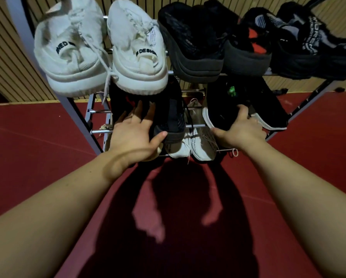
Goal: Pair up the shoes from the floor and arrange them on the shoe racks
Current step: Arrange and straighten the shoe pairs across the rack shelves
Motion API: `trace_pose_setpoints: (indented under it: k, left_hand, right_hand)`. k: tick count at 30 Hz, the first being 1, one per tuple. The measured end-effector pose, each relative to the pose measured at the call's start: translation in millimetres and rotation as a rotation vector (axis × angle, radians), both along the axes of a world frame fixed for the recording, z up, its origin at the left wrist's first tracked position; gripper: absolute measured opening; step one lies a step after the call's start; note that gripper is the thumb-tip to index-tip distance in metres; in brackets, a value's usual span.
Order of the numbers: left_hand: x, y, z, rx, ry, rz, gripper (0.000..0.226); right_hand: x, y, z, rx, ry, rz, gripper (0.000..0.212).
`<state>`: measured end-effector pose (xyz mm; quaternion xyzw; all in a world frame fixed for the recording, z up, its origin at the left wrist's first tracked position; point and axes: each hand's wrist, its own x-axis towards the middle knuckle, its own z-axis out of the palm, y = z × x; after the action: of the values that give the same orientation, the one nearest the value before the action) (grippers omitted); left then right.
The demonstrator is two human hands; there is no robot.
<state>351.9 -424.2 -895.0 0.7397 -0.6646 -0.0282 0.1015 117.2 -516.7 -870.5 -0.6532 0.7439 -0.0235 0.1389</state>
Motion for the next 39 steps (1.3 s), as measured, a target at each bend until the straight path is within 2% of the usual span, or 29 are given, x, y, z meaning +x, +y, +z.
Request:
trace_pose_setpoints:
  k: [6,10,14,21,26,29,32,36,39]
  left_hand:
    - [-1.3,0.2,2.3,0.004,0.025,-0.002,0.081]
    - [-1.4,0.2,2.6,0.009,0.026,0.003,0.079]
    - [0.3,-0.5,2.2,0.002,0.023,-0.002,0.087]
    - [0.0,-2.8,9.0,0.074,0.069,0.013,0.095]
    - [-10.4,-2.1,20.1,0.096,0.044,0.027,0.092]
    - [-24.0,-4.2,28.1,0.075,-0.028,-0.046,0.096]
    - [-43.8,-6.7,41.3,0.068,-0.012,-0.168,0.105]
    - [-69.1,-17.1,55.3,-0.058,-0.154,-0.47,0.124]
    - [-75.9,-28.0,58.6,-0.075,-0.221,-0.624,0.127]
  right_hand:
    - [20.6,-28.5,8.1,0.139,-0.043,-0.095,0.122]
    - [32.5,-27.8,0.7,0.169,-0.003,-0.105,0.118]
    - [21.5,-25.5,0.7,0.126,-0.028,-0.052,0.115]
    - [-39.3,4.8,5.7,-0.044,-0.333,0.065,0.105]
    - [-89.1,35.0,18.6,-0.056,-0.278,0.288,0.108]
    - [-111.3,47.4,27.2,-0.02,-0.265,0.418,0.11]
    - [-126.2,57.4,34.0,0.01,-0.251,0.501,0.11]
    - [-132.7,64.5,44.0,-0.007,-0.226,0.646,0.104]
    - [-132.5,64.9,48.6,-0.052,-0.169,0.779,0.098]
